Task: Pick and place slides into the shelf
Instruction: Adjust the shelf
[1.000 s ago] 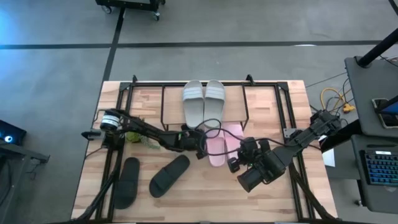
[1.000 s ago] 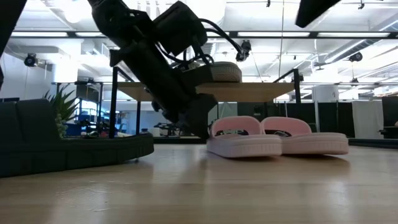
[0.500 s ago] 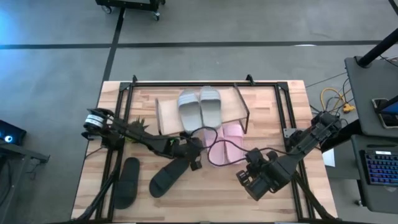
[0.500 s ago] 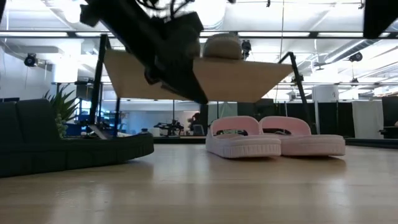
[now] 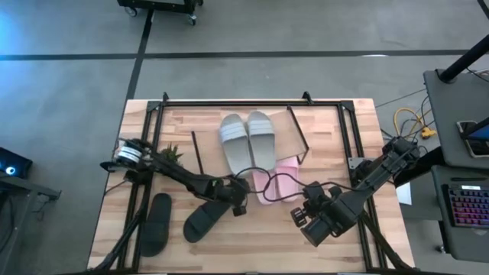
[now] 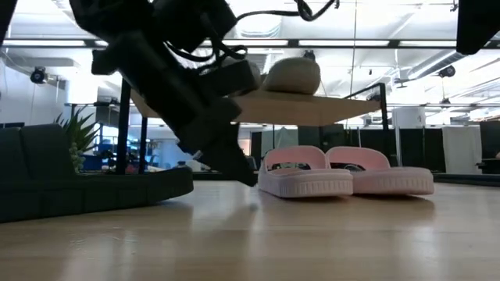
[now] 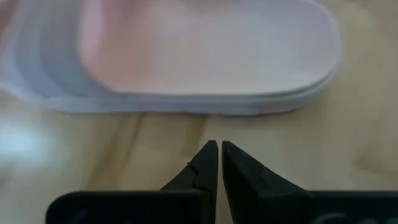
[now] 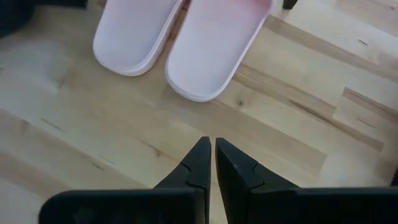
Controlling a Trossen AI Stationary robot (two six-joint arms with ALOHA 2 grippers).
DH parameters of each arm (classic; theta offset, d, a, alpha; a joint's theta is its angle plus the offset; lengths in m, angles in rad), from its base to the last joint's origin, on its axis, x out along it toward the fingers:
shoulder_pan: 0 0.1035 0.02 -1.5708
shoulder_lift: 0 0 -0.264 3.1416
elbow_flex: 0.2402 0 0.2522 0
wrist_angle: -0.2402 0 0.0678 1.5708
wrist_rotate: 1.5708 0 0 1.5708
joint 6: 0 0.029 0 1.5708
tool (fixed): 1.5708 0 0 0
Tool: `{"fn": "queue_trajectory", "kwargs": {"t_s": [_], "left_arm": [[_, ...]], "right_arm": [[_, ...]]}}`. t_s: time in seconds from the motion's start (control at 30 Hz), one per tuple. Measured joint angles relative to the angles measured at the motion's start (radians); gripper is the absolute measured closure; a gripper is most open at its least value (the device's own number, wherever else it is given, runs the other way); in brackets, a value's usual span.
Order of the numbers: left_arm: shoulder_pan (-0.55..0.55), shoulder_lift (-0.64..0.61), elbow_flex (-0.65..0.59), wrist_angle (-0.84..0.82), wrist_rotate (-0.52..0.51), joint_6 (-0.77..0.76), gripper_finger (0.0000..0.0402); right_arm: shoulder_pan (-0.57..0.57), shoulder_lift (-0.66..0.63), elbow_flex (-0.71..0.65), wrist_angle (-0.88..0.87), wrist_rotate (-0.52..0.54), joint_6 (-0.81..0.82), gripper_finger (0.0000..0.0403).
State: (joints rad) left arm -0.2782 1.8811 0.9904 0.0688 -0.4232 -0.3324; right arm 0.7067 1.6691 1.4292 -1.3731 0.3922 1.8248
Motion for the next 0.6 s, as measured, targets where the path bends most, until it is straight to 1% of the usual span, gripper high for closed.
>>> {"fn": "queue_trajectory", "kwargs": {"t_s": [0.1,0.27,0.33,0.4,0.47,0.6], "left_arm": [[-0.007,0.029,0.008,0.048,0.053,-0.001,0.0394],[-0.031,0.028,0.048,0.059,0.053,-0.004,0.0394],[-0.041,0.024,0.060,0.047,0.049,-0.034,0.0394],[-0.058,0.024,0.073,0.051,0.044,-0.053,0.0394],[-0.088,0.017,0.083,0.047,0.019,-0.054,0.0394],[-0.156,-0.024,0.107,0.046,0.051,-0.029,0.0394]], "right_arm": [[0.000,0.000,0.000,-0.003,0.000,-0.002,0.0385],[-0.002,0.000,-0.007,-0.006,0.000,-0.068,0.0385],[-0.003,-0.001,-0.018,-0.004,-0.002,-0.119,0.0385],[-0.003,-0.013,-0.042,-0.003,-0.007,-0.161,0.0385],[-0.005,-0.037,-0.076,0.003,-0.016,-0.174,0.0385],[0.008,-0.118,-0.178,0.078,-0.023,-0.176,0.0385]]}}
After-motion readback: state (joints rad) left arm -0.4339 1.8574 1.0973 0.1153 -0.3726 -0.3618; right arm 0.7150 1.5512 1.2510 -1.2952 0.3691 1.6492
